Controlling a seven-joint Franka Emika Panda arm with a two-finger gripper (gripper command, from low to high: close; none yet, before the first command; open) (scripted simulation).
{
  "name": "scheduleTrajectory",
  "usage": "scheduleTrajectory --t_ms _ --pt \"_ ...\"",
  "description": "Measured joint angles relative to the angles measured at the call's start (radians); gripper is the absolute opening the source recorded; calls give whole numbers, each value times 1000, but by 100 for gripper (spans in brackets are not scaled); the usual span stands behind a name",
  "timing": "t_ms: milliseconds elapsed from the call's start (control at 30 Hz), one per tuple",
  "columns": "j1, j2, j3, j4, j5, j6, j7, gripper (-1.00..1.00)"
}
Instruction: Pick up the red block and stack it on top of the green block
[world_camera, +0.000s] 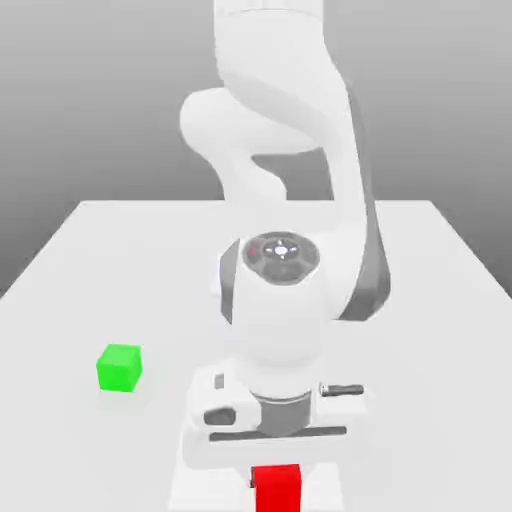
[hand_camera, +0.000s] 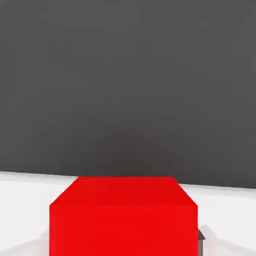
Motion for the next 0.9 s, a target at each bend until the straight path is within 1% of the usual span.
scheduleTrajectory --t_ms 100,133,200,333,533,667,733,800,833,900 --pt "-7 -103 -4 -22 1 -81 -5 -100" --pt "-26 -139 -26 -48 -12 -90 -12 -100" --pt "-74 -211 -80 -110 -45 -99 -28 -100" --pt "-266 -355 -168 -244 -108 -105 -70 -100" --pt "-407 -556 -295 -446 -146 -104 -172 -100" --pt "-398 -477 -332 -470 -92 -2 -226 -100" --pt "-382 -410 -337 -470 -43 63 -262 -100" --pt "-371 -339 -329 -468 27 129 -310 -100" --pt "-376 -314 -318 -468 50 151 -326 100" --pt "-372 -314 -318 -468 50 151 -326 100"
